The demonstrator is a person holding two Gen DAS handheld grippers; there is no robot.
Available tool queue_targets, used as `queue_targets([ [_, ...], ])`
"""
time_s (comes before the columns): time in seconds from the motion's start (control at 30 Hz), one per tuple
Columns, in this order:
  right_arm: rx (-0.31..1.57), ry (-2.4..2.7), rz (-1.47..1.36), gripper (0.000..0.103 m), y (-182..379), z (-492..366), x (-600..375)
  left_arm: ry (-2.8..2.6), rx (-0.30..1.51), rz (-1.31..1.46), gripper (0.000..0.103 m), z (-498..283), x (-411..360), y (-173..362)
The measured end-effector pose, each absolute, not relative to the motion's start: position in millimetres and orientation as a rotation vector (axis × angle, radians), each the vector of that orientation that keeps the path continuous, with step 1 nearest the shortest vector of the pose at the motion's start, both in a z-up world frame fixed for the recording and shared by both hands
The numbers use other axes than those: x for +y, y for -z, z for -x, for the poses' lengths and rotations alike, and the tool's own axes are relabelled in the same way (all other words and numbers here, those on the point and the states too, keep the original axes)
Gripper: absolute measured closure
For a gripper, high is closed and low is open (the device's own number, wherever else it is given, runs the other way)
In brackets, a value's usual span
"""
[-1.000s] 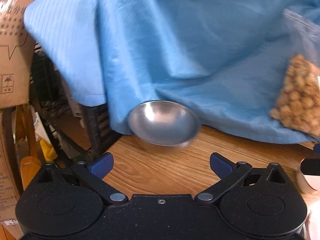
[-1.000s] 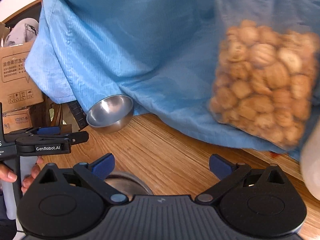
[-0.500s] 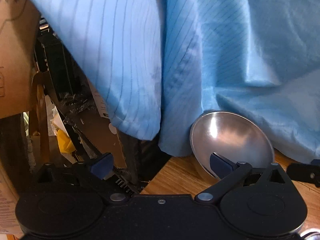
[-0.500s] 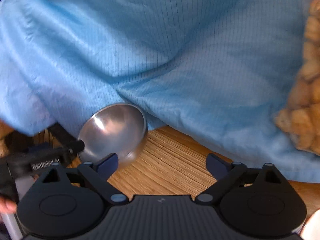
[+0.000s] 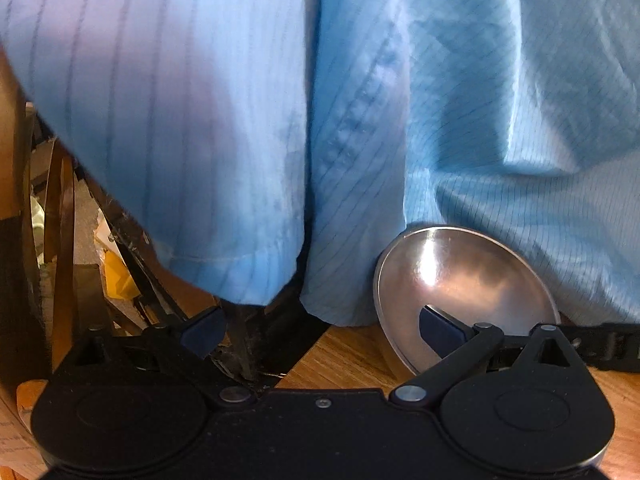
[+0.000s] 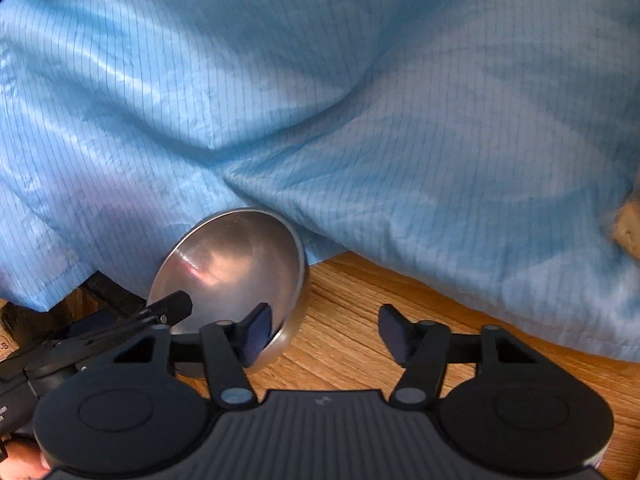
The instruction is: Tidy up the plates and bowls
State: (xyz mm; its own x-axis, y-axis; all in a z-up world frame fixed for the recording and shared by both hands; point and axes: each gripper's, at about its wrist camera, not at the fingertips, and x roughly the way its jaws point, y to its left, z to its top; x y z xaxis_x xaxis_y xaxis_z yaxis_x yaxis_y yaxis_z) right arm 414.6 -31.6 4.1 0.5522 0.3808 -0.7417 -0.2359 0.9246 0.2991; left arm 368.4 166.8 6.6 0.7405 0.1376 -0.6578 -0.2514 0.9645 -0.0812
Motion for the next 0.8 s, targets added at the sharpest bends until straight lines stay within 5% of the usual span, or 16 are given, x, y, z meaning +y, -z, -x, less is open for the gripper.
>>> queue_targets([
  [0.47, 0.937, -0.408, -0.179, 0.064, -1.3, -416.5, -18.2, -0.155, 0.727, 0.257, 0.039, -358.9, 170.5, -6.9],
  [0.67, 0.966, -0.444, -0.195, 0.069, 4.6, -417.8, -17.4, -0.098, 0.761, 0.291, 0.063, -369.9, 165.0, 5.4],
  [0.73, 0.97, -0.47, -0.203, 0.077, 3.2, -415.8, -17.7, -0.057, 0.762, 0.288, 0.082, -368.8, 161.1, 5.7],
  [0.8, 0.974, -0.459, -0.175, 0.078, 0.9, -411.9, -15.7, -0.048, 0.762, 0.277, 0.082, -367.1, 155.3, 4.7],
])
